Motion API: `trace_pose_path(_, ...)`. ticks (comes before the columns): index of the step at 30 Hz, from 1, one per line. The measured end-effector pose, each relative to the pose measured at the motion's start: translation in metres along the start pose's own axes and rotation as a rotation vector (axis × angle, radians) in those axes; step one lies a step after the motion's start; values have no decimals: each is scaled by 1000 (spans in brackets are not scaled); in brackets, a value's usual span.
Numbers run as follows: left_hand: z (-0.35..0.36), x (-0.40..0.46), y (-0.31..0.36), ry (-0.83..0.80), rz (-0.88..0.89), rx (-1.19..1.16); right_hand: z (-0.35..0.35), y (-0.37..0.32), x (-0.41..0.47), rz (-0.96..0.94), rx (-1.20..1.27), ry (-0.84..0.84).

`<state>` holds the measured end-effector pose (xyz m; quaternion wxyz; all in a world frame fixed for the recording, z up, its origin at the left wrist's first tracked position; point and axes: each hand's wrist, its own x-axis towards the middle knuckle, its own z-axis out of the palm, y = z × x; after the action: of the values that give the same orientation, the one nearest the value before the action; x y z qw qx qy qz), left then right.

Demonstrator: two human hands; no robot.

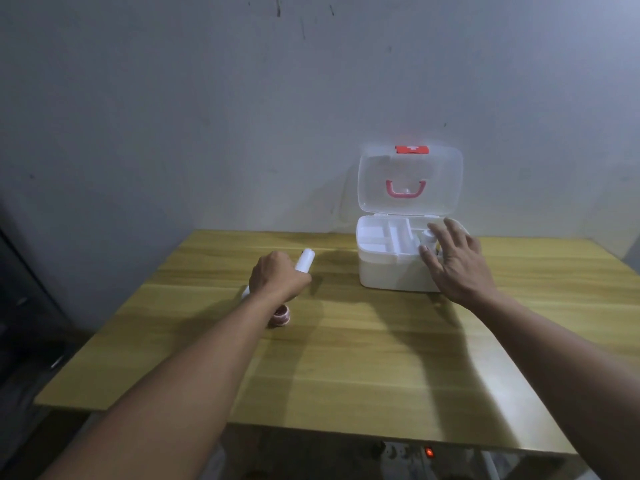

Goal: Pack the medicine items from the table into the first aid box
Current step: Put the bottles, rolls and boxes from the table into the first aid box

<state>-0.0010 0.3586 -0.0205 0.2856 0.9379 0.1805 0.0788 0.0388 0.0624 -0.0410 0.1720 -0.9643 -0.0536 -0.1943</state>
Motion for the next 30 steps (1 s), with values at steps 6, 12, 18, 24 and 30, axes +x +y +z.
trace_pose_path(6,-18,8,-7,49,-135,53,1,2,1,2,11,-2)
trace_pose_path(12,-19,16,-28,-16,-261,-17,3,3,2,-5,8,9)
trace_pose_path(18,-16,13,-30,8,-264,-70,4,4,2,0,1,3)
trace_pose_path(24,-21,23,25,69,-88,-224,4,4,2,2,8,9)
trace_pose_path(30,-16,25,113,-87,48,-328,3,2,1,-14,-5,-2)
